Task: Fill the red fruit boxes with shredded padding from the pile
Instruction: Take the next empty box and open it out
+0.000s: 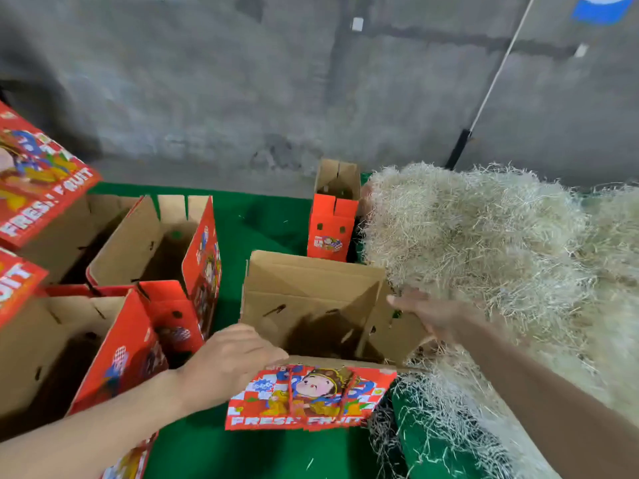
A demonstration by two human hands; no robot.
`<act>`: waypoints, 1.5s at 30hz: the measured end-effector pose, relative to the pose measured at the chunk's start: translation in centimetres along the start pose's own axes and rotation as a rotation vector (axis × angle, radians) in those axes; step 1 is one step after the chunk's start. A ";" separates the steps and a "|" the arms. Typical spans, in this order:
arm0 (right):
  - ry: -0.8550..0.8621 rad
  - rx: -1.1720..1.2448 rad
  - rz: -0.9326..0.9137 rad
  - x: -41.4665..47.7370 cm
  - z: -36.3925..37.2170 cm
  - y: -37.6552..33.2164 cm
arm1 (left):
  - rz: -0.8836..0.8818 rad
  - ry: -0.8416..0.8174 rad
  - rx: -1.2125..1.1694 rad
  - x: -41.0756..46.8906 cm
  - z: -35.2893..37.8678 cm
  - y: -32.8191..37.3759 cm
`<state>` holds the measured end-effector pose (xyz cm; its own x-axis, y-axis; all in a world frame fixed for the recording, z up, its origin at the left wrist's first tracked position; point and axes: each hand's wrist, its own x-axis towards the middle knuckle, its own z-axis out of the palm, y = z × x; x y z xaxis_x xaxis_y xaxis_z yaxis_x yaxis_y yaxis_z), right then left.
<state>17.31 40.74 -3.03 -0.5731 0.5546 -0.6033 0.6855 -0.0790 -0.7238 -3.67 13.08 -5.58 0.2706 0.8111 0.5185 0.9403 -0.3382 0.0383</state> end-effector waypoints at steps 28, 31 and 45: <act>0.043 -0.563 -0.132 -3.0 3.8 7.9 | -0.629 -0.702 0.014 8.3 7.3 0.1; 0.007 -0.522 -0.170 -4.2 3.4 7.9 | -0.665 -0.715 -0.010 9.7 7.3 1.0; 0.965 -0.424 -0.389 -8.9 -15.3 9.5 | -0.531 -0.243 -0.587 27.9 12.6 10.7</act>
<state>35.77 47.76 0.59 -0.3195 0.9040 0.2842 0.7387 0.4254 -0.5228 16.53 38.11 -1.45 -0.0789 0.9908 0.1096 0.7133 -0.0207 0.7005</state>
